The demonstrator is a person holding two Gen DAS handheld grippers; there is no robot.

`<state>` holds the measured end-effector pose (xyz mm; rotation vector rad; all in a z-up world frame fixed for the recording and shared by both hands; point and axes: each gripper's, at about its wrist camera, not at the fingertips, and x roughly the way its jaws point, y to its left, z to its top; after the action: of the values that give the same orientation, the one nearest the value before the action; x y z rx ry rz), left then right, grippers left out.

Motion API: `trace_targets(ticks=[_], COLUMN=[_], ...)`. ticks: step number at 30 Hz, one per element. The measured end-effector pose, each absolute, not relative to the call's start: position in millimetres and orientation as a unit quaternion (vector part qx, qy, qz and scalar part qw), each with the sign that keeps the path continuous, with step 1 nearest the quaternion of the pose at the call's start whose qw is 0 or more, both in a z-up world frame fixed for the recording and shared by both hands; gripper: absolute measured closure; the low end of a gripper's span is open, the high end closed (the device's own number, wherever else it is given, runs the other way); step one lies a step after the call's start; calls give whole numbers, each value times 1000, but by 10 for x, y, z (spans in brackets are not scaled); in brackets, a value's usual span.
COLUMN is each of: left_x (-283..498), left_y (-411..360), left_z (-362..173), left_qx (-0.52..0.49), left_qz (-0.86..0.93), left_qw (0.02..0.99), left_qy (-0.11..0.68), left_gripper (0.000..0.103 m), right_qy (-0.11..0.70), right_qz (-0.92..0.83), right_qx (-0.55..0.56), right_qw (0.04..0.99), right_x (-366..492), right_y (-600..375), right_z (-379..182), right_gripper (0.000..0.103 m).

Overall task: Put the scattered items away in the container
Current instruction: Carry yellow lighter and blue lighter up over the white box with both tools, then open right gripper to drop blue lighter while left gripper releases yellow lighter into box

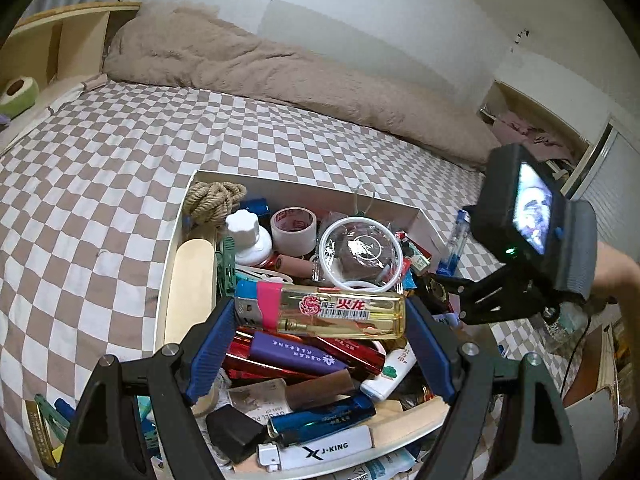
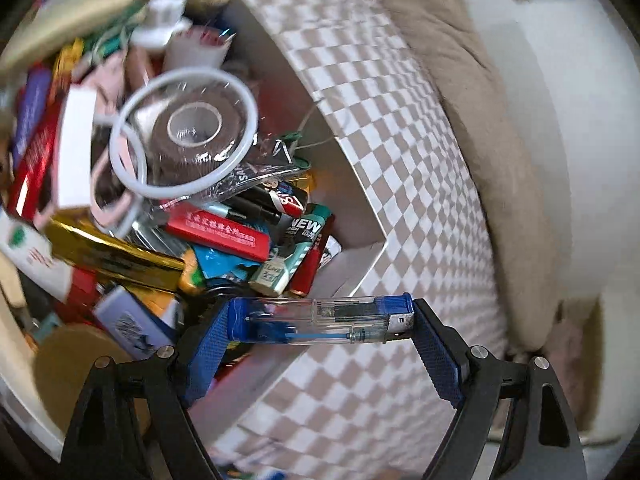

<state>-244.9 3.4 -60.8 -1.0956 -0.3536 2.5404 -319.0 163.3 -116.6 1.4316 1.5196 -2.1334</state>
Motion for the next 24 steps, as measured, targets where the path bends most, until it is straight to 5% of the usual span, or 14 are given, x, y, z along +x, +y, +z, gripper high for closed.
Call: trace_targets(ticks=[8,24], left_x=[-2466,-2478], left_y=[-44,-134], left_z=[-631,-671], left_qx=[-386,-388], left_qz=[894,891], left_qw=[182,182], left_qy=[-136,-149], left_gripper=[20,20], right_qy=[602,551], right_qz=[-629,-661], right_qx=[483,501], right_qw=[93,91], right_x=[-3296,-3209], right_y=[1459,1502], right_z=[-1353,-1188], right_gripper=[16,6])
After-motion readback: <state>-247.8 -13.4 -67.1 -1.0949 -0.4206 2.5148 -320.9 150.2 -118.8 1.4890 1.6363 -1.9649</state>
